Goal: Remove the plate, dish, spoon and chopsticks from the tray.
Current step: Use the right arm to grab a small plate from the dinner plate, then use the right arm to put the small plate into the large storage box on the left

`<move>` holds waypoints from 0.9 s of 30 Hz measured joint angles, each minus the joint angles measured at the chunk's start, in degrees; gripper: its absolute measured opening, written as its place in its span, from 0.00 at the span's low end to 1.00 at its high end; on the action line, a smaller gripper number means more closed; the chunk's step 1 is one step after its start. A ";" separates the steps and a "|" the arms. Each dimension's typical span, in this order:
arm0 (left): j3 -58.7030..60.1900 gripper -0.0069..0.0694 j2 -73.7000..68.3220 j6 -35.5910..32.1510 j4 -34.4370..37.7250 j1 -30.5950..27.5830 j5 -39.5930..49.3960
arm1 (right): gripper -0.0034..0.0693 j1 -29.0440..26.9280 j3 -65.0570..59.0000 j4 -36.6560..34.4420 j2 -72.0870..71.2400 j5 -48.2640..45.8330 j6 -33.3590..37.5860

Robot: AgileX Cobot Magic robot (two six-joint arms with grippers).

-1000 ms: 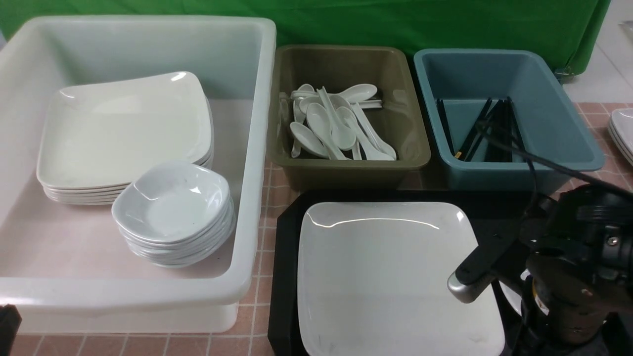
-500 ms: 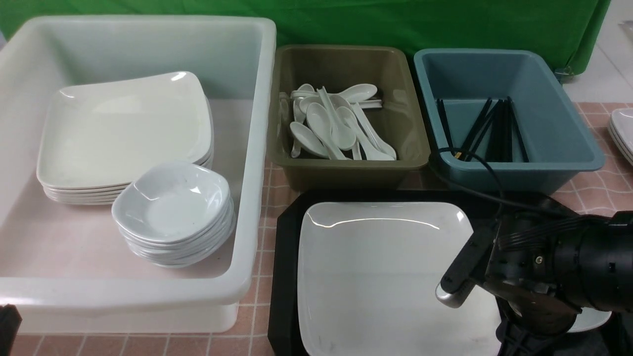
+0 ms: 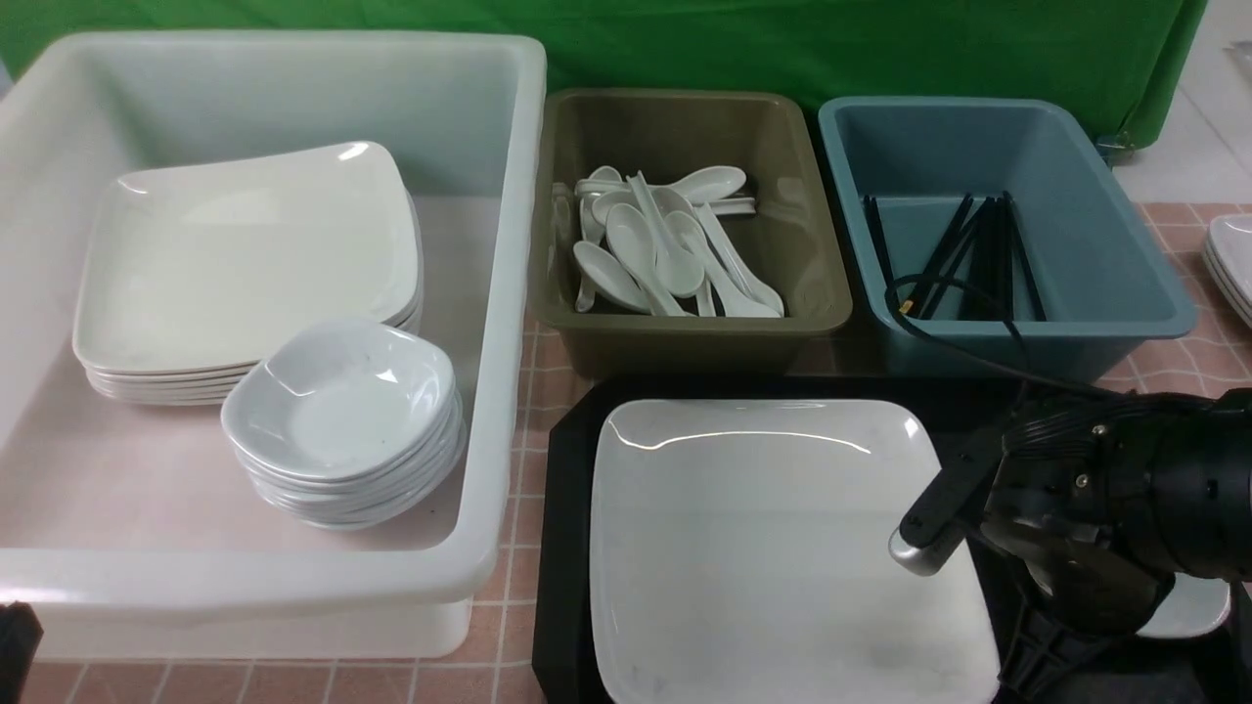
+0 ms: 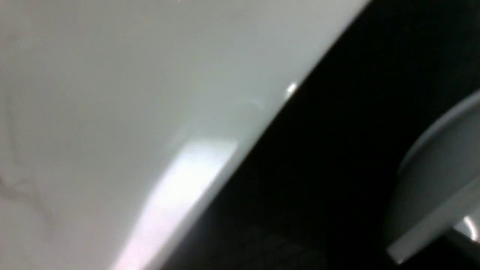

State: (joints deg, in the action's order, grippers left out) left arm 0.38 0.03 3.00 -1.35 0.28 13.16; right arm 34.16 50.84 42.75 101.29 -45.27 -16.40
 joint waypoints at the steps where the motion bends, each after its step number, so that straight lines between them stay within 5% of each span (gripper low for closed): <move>1: 0.00 0.12 0.00 0.00 0.00 0.00 0.00 | 0.26 0.00 0.22 0.36 -0.38 0.22 0.22; 18: 0.00 0.12 0.00 0.04 0.00 0.00 0.00 | 0.17 0.38 1.41 -2.21 -12.03 -3.38 0.93; 24: 0.00 0.12 0.00 0.06 0.00 0.00 0.00 | 0.17 1.70 10.64 -6.41 -18.92 -6.61 5.65; 27: 0.00 0.12 0.00 0.06 0.00 0.00 0.00 | 0.17 5.49 20.09 -13.90 -21.18 -5.39 13.43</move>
State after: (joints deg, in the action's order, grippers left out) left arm 0.38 0.03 3.07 -1.35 0.28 13.16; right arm 39.65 70.93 28.84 80.11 -50.66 -2.97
